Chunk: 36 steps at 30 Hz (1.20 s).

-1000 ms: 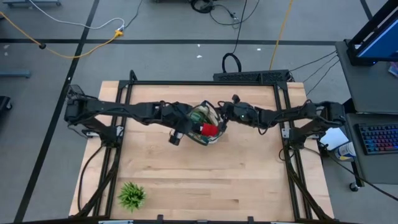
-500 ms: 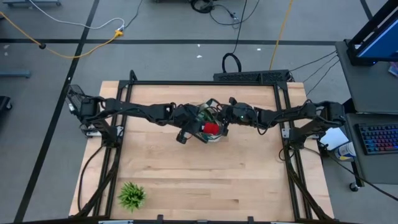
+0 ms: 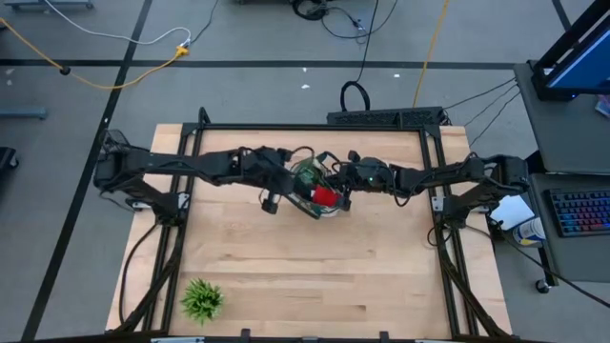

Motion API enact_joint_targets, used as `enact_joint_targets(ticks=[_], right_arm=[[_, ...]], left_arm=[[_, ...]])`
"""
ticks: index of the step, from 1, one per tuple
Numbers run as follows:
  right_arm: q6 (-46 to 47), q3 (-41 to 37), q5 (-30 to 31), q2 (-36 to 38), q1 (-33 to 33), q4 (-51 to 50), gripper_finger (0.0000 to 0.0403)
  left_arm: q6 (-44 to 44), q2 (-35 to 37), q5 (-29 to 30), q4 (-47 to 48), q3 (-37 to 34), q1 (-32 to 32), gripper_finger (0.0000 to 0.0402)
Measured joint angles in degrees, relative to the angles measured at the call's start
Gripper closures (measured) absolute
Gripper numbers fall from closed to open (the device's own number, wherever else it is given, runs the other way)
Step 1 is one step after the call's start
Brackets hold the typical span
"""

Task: Pick & Place Garden tools in Gardening bag
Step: Return to Home Position

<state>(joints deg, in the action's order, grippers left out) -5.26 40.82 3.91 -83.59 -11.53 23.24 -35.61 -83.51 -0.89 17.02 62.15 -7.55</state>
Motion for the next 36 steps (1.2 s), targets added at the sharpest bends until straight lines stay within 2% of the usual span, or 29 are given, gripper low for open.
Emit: enact_joint_targets(ticks=[8,14,24,31,36], right_arm=[[-1.51,0.0,5.0,0.36,0.0,0.75,0.0403],[-1.5,0.0,4.92,4.78,1.66,0.97,0.0403],[-1.63,0.02,4.97,12.9,5.65,-0.38,0.0403],[-1.48,0.02,5.02,15.33,7.7,-1.8,0.0403],[-1.46,0.02,5.04,16.79,8.88,-2.27,0.0403]], left_arm=[[5.65,3.11,-0.61,7.97,-0.07,1.42,0.0393],[8.47,3.83,7.14,8.19,-0.02,3.21,0.0392],[12.39,10.45,6.91,7.73,0.04,3.36,0.0396],[16.47,16.37,6.96,8.74,0.04,3.36,0.0392],[16.04,21.26,7.62,9.68,0.04,3.36,0.0397]])
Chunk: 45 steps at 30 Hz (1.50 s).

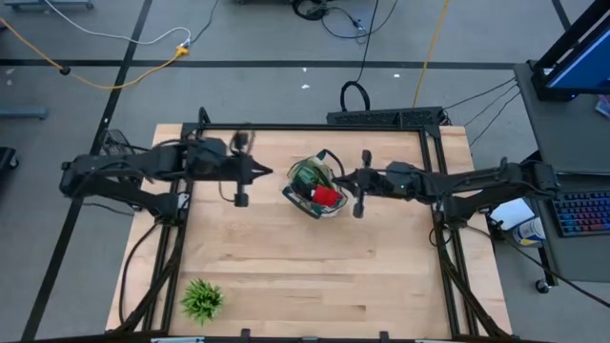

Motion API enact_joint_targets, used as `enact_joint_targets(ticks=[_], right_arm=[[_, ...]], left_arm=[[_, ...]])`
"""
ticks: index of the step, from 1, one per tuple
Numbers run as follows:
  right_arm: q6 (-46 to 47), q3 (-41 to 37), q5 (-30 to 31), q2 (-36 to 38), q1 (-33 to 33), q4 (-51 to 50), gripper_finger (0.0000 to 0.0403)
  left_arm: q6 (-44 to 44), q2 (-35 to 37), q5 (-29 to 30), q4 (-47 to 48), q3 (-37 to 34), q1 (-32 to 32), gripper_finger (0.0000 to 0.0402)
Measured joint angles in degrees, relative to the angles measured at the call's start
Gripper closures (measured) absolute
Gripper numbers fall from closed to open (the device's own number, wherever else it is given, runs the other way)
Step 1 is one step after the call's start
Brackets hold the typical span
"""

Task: Pick & Place Garden tools in Gardening bag
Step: Return to Home Position

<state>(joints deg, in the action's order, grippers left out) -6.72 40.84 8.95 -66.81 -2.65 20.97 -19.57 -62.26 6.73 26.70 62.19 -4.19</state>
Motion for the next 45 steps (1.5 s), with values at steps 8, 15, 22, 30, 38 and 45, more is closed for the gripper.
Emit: enact_joint_targets(ticks=[8,15,22,30,38,45], right_arm=[[0.03,-0.02,0.09,2.7,1.39,-1.79,0.0403],[1.25,-0.02,0.38,5.73,1.39,-4.57,0.0403],[3.19,-0.02,0.26,8.01,1.39,-7.48,0.0403],[5.11,-0.02,0.23,10.53,1.87,-10.54,0.0403],[4.5,-0.02,0.22,12.89,2.0,-12.98,0.0403],[4.51,-0.02,-0.04,15.47,2.03,-16.11,0.0403]], left_arm=[[0.35,7.95,6.0,4.79,0.02,0.0,0.0398],[1.3,14.48,6.9,11.11,0.0,0.0,0.0398],[0.6,22.81,7.5,9.52,-4.88,0.0,0.0398],[4.37,37.17,10.34,3.1,-18.74,0.0,0.0397],[5.32,48.41,10.37,-0.85,-28.1,-0.02,0.0389],[7.63,54.65,10.37,-1.46,-30.68,0.0,0.0392]])
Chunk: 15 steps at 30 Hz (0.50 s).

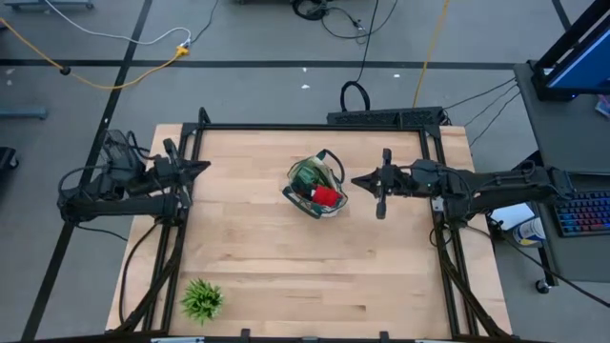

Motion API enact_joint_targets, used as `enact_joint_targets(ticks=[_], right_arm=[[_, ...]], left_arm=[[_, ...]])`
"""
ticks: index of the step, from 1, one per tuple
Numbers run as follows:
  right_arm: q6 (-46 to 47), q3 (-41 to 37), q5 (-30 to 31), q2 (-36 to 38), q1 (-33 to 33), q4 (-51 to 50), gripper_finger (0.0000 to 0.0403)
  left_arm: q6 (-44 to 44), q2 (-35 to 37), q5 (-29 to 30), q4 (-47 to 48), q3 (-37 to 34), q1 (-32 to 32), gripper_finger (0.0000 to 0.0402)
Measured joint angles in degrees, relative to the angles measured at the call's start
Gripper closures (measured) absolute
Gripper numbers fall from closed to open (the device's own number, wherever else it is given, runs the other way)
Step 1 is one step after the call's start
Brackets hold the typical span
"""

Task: Pick & Place Garden tools in Gardening bag
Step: Return to Home Position

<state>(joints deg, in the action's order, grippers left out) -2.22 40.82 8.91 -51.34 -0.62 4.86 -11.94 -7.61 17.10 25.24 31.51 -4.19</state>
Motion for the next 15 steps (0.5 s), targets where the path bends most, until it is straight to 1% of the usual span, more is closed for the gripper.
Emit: enact_joint_targets(ticks=[3,7,11,15], right_arm=[[0.0,-1.22,-0.02,1.49,0.0,0.42,0.0403],[-0.04,-6.77,0.0,5.29,-0.02,4.34,0.0403],[0.77,-13.13,0.0,11.14,-0.02,9.66,0.0403],[-0.02,-17.97,0.0,17.89,-0.02,10.71,0.0403]], left_arm=[[0.18,2.06,0.02,-0.44,-1.45,0.0,0.0387],[0.28,4.27,0.0,-1.8,-4.35,0.0,0.0397],[0.49,5.48,0.01,-3.82,-6.19,-0.01,0.0392],[0.59,5.59,0.0,-5.66,-8.0,0.0,0.0386]])
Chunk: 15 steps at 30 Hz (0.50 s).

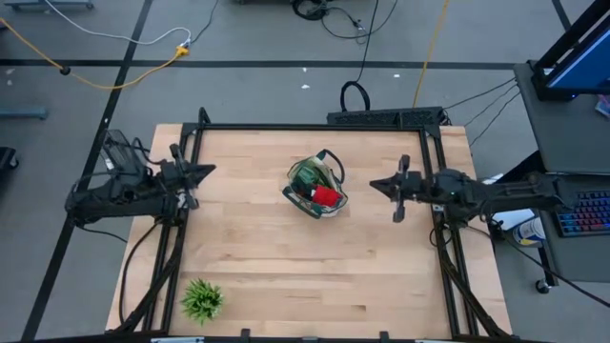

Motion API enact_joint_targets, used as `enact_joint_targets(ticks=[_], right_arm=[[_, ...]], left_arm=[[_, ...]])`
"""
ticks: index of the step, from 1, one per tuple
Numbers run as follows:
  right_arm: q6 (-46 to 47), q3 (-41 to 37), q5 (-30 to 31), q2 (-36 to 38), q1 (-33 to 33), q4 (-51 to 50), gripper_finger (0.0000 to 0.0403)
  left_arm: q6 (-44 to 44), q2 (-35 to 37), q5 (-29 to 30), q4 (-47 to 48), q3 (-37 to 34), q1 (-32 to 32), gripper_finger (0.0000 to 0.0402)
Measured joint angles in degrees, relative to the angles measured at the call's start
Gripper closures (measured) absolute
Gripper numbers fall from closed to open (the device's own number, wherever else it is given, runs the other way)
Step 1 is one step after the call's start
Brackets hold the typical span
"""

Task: Pick & Place Garden tools in Gardening bag
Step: Return to Home Position

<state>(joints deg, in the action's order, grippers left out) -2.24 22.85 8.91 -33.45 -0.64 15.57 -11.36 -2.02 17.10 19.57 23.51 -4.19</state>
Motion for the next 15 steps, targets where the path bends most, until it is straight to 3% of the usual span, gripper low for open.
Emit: enact_joint_targets(ticks=[6,15], right_arm=[[-0.16,-4.26,0.0,8.36,0.0,-1.38,0.0403],[-0.59,-8.25,0.0,14.99,-0.02,-3.47,0.0403]], left_arm=[[-0.15,-0.02,-0.01,-3.54,-3.85,0.0,0.0397],[-0.09,-0.02,-0.66,-4.85,-5.2,0.0,0.0397]])
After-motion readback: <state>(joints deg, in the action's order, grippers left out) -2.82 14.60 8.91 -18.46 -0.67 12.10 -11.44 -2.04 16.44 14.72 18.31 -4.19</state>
